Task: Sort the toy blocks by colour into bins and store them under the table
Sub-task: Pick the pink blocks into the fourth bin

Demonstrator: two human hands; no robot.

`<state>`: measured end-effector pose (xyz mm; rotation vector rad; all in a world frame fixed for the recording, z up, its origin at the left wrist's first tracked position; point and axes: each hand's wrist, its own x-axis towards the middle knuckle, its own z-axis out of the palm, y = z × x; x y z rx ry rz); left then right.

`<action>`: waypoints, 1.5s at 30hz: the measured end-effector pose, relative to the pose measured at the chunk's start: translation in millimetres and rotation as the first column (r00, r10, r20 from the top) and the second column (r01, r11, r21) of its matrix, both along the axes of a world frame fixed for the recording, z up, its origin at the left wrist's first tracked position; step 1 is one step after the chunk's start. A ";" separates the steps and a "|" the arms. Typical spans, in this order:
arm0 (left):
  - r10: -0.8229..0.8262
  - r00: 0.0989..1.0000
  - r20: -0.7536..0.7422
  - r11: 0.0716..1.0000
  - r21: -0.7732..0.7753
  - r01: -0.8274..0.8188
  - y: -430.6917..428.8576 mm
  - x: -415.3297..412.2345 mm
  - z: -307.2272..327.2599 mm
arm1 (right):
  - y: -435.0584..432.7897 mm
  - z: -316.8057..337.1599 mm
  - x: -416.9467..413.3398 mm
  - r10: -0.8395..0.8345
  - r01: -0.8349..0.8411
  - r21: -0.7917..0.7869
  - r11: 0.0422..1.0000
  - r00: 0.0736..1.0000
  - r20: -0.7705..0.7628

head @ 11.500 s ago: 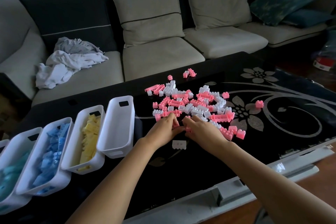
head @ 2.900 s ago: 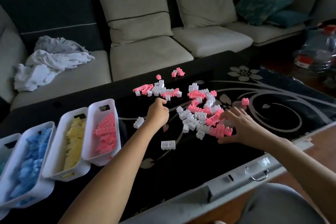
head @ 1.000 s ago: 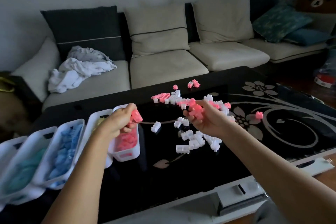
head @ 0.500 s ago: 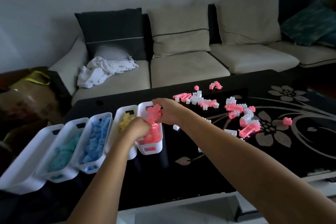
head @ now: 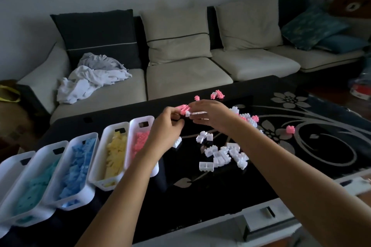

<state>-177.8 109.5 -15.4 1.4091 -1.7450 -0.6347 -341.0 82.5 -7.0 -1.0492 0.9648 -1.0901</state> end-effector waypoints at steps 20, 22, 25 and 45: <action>-0.610 0.636 0.473 0.786 0.465 0.408 -56.7 -166.3 -71.7 | 35.7 -130.4 -215.5 -0.467 0.351 -0.369 0.861 0.255 -0.847; -0.584 0.661 0.471 0.808 0.415 0.418 -60.1 -167.2 -79.2 | 39.4 -129.5 -213.4 -0.464 0.267 -0.398 0.878 0.269 -0.844; -0.565 0.691 0.451 0.825 0.327 0.461 -61.2 -166.6 -84.6 | 42.1 -128.1 -205.4 -0.458 0.141 -0.436 0.889 0.300 -0.837; -0.590 0.710 0.384 0.807 0.310 0.503 -55.4 -169.2 -84.4 | 34.7 -128.0 -174.1 -0.378 -0.148 -0.380 0.913 0.042 -0.925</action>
